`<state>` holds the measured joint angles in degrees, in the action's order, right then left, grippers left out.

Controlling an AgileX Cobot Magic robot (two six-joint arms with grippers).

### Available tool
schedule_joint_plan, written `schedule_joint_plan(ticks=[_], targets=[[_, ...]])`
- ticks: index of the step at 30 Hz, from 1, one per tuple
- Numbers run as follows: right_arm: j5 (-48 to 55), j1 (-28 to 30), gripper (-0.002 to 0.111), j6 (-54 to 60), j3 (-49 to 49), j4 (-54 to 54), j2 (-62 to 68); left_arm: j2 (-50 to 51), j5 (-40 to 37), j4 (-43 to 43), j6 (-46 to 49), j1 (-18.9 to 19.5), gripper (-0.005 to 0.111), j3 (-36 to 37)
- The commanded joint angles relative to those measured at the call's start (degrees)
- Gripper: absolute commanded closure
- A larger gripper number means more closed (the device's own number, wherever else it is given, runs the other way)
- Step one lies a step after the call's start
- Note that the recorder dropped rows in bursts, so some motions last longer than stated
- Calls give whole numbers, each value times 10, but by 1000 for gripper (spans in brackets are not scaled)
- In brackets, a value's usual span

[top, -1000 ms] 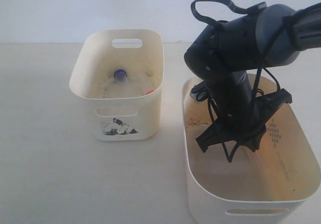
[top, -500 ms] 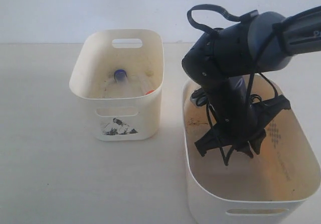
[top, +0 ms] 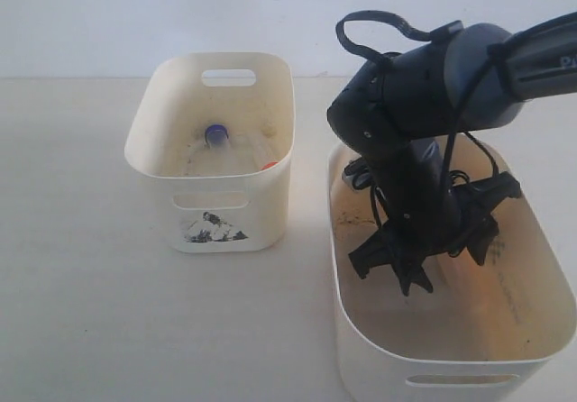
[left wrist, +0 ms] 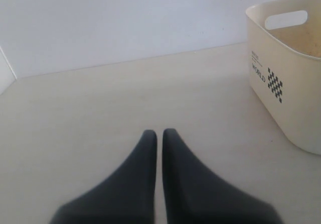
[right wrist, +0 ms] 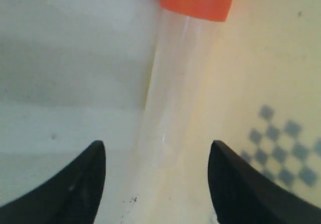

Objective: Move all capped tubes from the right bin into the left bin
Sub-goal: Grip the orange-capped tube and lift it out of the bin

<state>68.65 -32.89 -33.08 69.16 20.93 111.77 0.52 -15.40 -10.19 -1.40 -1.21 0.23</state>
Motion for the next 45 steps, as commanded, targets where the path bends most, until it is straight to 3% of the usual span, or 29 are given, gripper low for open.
schedule_joint_plan(ticks=[1,10,19,21,25,26,33,45], targets=[[-21,3,53,0,1,8,9,-1,4,1,-7,1,102,-2],[-14,3,53,-25,1,40,50,-1,4,1,-7,1,102,-2],[-49,3,54,-26,1,-4,74,-1,4,1,-7,1,102,-2],[-49,3,65,-26,1,-14,77,-1,4,1,-7,1,102,-2],[-47,3,104,-21,1,-22,78,-1,4,1,-7,1,102,-2],[-41,3,108,-13,1,-22,78,-1,4,1,-7,1,102,-2],[0,3,109,2,1,-2,53,-1,4,1,-7,1,102,-2],[13,3,109,39,1,0,-250,-1,4,1,-7,1,102,-2]])
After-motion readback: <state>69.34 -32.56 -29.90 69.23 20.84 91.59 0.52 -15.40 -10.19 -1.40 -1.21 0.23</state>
